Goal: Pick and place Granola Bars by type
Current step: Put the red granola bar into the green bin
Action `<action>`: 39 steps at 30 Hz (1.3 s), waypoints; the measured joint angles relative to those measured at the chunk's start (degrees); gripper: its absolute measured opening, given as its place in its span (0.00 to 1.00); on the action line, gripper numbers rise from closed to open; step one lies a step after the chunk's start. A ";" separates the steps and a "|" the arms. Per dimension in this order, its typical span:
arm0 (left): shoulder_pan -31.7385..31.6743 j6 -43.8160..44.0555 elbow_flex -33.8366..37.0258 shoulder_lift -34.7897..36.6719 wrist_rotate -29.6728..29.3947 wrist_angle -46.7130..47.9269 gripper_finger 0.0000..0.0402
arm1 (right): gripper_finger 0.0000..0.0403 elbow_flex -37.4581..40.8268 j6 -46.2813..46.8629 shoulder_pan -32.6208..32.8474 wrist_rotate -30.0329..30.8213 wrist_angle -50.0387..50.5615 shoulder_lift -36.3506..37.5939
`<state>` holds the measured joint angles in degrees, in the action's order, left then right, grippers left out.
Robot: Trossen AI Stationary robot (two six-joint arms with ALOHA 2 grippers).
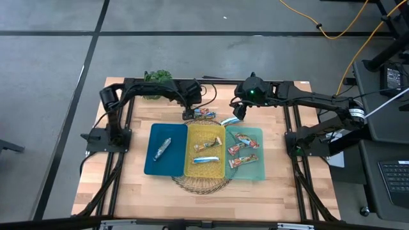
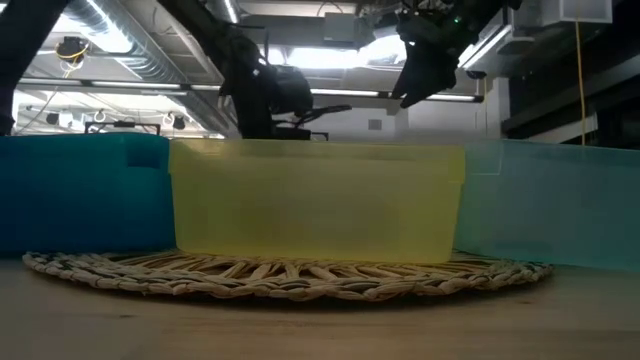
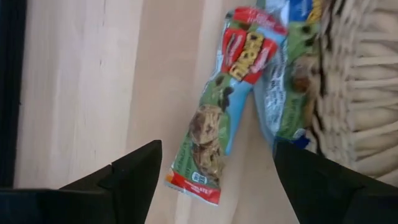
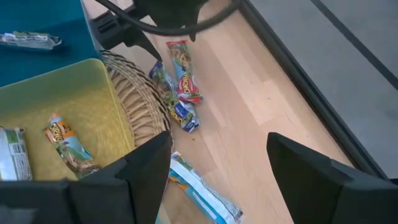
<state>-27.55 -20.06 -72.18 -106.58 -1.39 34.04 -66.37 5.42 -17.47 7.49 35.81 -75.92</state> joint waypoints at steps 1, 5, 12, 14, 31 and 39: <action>-0.12 0.14 0.00 -0.34 -0.15 0.07 0.75 | 0.66 0.00 -0.06 0.00 0.00 0.00 0.00; -0.42 0.38 0.00 -1.76 -1.13 -0.65 0.75 | 0.66 0.00 -0.98 0.00 0.00 0.00 0.00; -0.48 0.47 0.00 -4.77 -2.45 -2.12 0.75 | 0.66 0.00 -1.44 0.00 0.00 0.00 0.00; -0.46 0.66 0.00 -5.40 -2.61 -2.73 0.74 | 0.66 0.00 -1.44 0.00 0.00 0.01 0.00; -0.22 6.87 -0.04 -5.93 -4.13 -0.61 0.22 | 0.66 0.00 -1.15 0.00 0.10 0.02 0.00; -0.20 9.02 -0.09 -4.29 -3.54 2.77 0.11 | 0.66 0.00 0.67 0.00 0.59 1.22 0.00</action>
<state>-27.75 -11.04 -72.27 -110.87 -4.94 36.81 -66.37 6.09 -17.47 8.08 37.04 -75.92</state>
